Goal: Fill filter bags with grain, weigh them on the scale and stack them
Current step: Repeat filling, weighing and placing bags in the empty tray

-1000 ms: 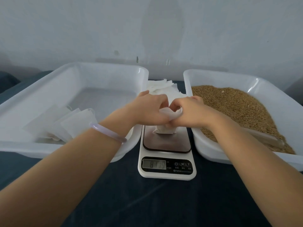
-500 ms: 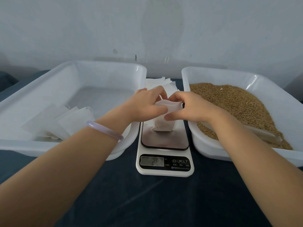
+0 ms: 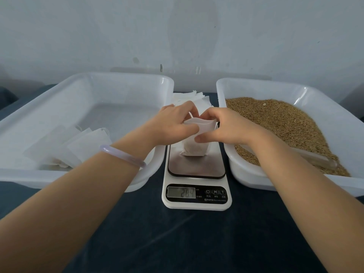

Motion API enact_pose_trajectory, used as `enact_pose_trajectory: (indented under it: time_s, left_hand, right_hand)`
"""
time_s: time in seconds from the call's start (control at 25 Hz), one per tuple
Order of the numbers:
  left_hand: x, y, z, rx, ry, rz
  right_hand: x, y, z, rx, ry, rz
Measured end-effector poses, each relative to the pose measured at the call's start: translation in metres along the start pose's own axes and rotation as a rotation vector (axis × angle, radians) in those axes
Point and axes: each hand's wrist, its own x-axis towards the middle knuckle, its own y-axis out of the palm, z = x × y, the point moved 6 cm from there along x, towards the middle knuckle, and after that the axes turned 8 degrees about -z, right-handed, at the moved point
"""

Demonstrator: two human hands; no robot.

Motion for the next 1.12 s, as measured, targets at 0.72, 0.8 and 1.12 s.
enact_pose_trajectory:
  time_s: [0.72,0.8,1.12]
  left_hand:
    - [0.000,-0.005,0.008,-0.050,-0.121,-0.066]
    - [-0.001,-0.013,0.007,-0.086,-0.141,-0.128]
    - [-0.031,-0.111,0.068,-0.138,-0.476,-0.302]
  right_hand:
    - [-0.002,-0.015,0.013,0.320,-0.172,-0.265]
    - [0.000,-0.020,0.009,0.390,-0.143,-0.314]
    - [0.007,-0.011,-0.002,0.334,-0.083,-0.226]
